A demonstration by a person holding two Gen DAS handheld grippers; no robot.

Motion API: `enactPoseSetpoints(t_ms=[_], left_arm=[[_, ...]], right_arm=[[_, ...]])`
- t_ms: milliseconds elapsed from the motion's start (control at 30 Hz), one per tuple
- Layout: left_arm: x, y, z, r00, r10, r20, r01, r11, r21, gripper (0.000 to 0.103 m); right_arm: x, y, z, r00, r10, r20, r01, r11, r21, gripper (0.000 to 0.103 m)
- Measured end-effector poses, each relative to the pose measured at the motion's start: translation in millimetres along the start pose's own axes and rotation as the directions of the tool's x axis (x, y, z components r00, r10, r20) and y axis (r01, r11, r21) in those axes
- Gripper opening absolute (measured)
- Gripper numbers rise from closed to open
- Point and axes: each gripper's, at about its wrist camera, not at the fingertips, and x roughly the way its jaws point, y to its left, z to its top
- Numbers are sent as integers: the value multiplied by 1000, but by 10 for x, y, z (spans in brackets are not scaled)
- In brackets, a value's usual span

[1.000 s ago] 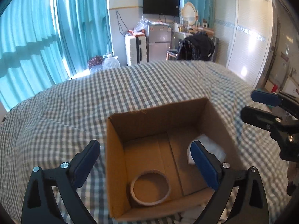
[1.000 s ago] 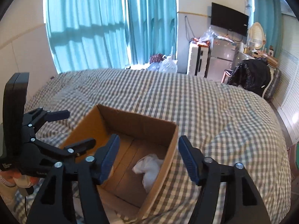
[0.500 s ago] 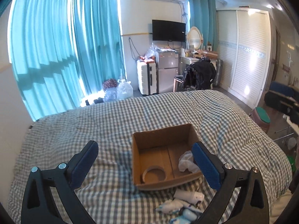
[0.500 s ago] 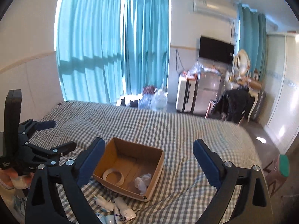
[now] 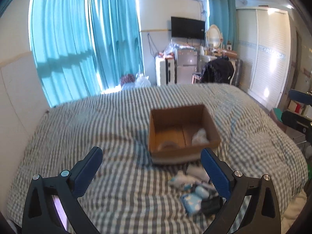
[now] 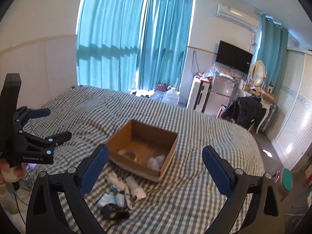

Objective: Organize objects
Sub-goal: 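Open both tools and withdraw them from the box, then grasp the black sunglasses with the right tool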

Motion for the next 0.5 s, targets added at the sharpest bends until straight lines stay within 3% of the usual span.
enactPoseSetpoints(t_ms=[133, 267, 400, 500], left_arm=[[130, -100, -337, 999, 36, -24, -35, 999, 35, 103], [260, -251, -719, 997, 33, -71, -31, 999, 28, 103], [408, -449, -1083, 990, 39, -135, -28, 996, 79, 103], [535, -519, -1260, 980, 40, -196, -20, 995, 102, 103]], right_arm=[[226, 66, -344, 999, -4, -48, 4, 1000, 8, 97], [500, 122, -700, 990, 60, -127, -54, 997, 57, 97], [802, 210, -1078, 967, 105, -234, -82, 991, 105, 97], [1013, 279, -1347, 934, 131, -333, -89, 986, 138, 97]])
